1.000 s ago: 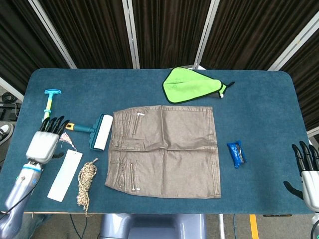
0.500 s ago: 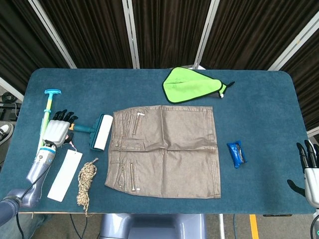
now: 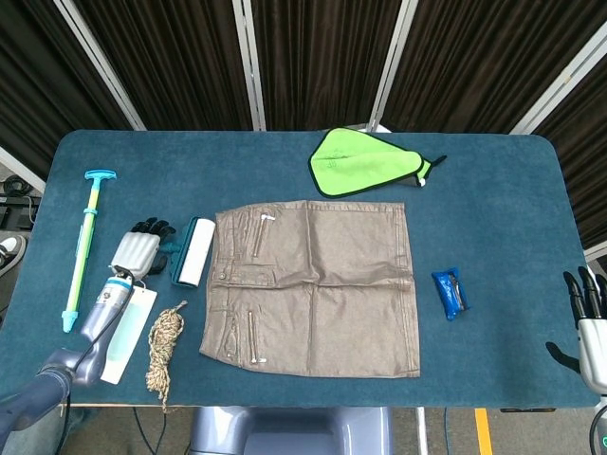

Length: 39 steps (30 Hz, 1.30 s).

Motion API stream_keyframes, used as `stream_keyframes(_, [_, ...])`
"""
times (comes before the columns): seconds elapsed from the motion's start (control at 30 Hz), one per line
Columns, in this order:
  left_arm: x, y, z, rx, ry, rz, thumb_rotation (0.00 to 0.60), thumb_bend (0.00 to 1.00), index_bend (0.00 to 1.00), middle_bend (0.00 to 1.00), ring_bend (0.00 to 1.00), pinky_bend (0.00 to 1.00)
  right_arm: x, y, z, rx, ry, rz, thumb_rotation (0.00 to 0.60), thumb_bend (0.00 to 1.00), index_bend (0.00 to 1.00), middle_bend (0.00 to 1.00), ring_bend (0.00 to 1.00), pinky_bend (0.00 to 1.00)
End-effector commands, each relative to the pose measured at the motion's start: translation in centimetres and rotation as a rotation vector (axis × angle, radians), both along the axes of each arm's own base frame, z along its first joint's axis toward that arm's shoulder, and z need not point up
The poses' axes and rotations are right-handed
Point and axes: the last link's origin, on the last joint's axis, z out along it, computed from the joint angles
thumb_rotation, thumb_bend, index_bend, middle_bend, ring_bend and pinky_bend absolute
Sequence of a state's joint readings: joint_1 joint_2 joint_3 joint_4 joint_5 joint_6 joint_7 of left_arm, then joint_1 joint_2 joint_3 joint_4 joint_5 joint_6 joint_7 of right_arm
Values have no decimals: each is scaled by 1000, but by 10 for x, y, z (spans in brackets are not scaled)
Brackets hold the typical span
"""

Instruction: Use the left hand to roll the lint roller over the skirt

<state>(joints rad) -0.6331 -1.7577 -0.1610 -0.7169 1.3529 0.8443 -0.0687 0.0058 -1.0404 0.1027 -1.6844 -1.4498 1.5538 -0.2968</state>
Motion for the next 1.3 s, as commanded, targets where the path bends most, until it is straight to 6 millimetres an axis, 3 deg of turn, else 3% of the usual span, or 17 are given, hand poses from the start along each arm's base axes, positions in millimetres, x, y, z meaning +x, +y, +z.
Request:
stream_keyframes(0.03, [3, 2, -4, 13, 3, -4, 600, 494, 250, 198, 149, 217, -1, -1, 0, 0, 1, -4, 600, 0, 0, 0, 0, 0])
stream_keyframes(0.37, [4, 3, -5, 47, 13, -21, 600, 500, 296, 237, 184, 262, -3, -3, 1, -2, -2, -12, 600, 0, 0, 0, 0, 0])
stream_keyframes(0.6, [3, 2, -4, 47, 28, -24, 600, 547, 399, 324, 251, 339, -3, -3, 1, 0, -3, -14, 600, 0, 0, 0, 0, 0])
stream_keyframes(0.73, [2, 2, -5, 43, 28, -16, 600, 662, 515, 422, 318, 415, -3, -3, 1, 1, -5, -14, 600, 0, 0, 0, 0, 0])
stream_keyframes(0.93, [5, -1, -1, 65, 24, -58, 600, 794, 596, 473, 366, 446, -3, -3, 1, 2, -5, -15, 600, 0, 0, 0, 0, 0])
stream_keyframes(1.13, [22, -6, 16, 94, 13, -169, 600, 843, 639, 500, 394, 467, -3, -3, 2, 2, -12, -14, 600, 0, 0, 0, 0, 0])
stream_keyframes(1.3, [53, -13, 31, 103, -13, -275, 600, 875, 679, 516, 409, 478, -3, -2, 4, 1, -29, -16, 600, 0, 0, 0, 0, 0])
